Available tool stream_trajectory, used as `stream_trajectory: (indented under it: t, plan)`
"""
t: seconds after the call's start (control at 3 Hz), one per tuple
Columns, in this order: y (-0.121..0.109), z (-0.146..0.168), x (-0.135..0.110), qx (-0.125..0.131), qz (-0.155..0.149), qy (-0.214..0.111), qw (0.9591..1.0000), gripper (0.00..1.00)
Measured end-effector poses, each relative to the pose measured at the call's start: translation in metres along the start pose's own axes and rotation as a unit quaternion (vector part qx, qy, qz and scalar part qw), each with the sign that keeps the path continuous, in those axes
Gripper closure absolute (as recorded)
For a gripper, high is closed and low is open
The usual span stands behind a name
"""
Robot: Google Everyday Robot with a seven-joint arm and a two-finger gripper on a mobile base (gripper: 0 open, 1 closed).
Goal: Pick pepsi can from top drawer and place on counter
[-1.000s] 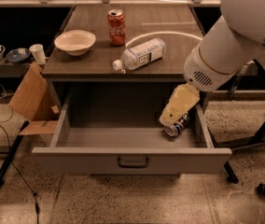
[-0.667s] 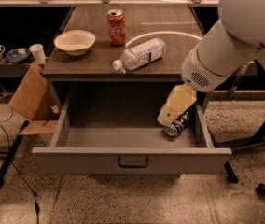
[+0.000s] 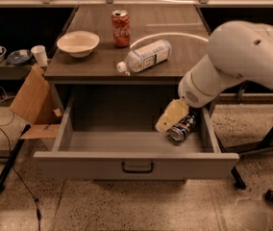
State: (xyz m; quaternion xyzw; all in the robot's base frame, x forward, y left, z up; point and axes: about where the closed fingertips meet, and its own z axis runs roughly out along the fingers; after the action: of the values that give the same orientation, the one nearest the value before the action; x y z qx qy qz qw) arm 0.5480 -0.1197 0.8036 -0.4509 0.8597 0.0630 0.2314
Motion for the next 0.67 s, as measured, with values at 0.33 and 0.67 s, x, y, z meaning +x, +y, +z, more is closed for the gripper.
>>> stream_trajectory:
  t: [0.33,0.67]
  plan:
    - [-0.013,0.039,0.014,-0.001,0.034,0.007,0.9994,0.00]
    - [-0.032,0.082,0.025,0.016,0.066,0.016,0.9976,0.00]
